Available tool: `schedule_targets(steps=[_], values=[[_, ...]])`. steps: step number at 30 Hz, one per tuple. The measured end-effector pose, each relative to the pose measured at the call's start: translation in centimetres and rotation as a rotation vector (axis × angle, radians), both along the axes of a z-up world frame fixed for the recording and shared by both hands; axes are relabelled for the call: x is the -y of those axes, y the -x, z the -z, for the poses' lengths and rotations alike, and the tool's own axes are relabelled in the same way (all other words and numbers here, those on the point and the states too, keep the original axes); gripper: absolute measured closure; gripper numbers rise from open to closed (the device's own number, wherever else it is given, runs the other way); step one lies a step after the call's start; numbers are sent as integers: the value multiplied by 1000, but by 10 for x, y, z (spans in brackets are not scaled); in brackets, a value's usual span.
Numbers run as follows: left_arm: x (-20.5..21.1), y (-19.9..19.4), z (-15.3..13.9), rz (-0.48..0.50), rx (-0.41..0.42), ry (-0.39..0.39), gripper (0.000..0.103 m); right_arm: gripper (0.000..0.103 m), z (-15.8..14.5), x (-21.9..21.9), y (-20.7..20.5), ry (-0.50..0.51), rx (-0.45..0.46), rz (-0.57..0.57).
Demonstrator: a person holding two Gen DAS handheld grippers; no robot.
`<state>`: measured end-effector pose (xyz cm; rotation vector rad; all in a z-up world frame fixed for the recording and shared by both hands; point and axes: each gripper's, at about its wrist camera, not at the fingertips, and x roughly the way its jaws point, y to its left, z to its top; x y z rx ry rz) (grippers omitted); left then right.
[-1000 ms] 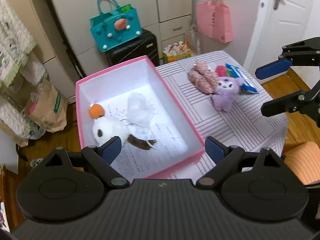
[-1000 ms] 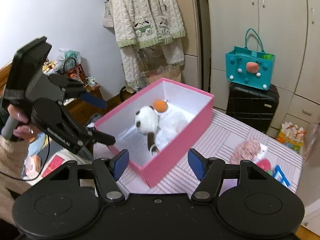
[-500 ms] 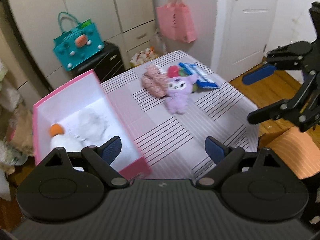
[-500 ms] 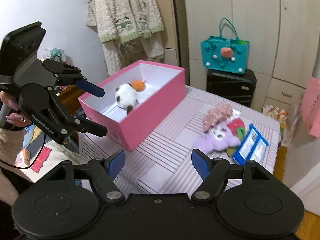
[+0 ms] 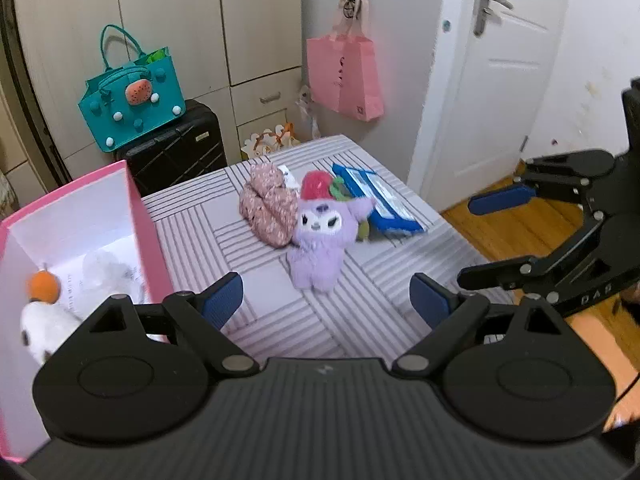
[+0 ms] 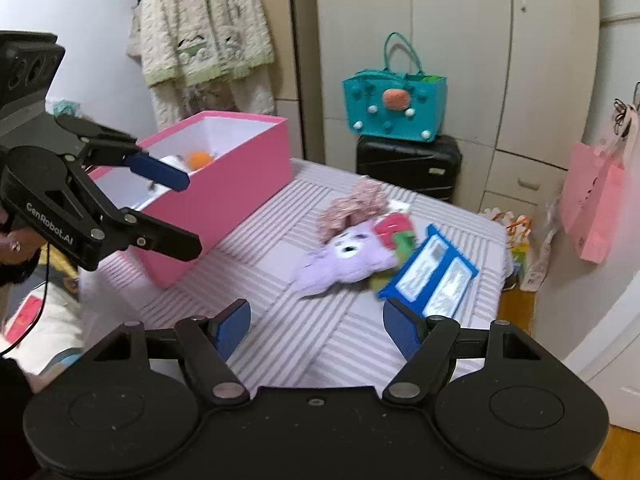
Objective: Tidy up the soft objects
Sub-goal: 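Withdraw both tools from the box back toward the remaining toys, then grasp the pink floral scrunchie with the left tool while the right tool grasps the pink pom-pom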
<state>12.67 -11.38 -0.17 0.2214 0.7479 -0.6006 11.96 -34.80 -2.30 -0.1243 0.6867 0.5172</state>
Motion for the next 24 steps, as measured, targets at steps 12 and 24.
schedule_targets(steps=[12,24], values=[[30,-85,28,-250,-1,161,31,25,11,16,-103,-26,81,31],[39,-158,78,-421,-119,209,60,57,54,-6,-187,24,-87,-58]])
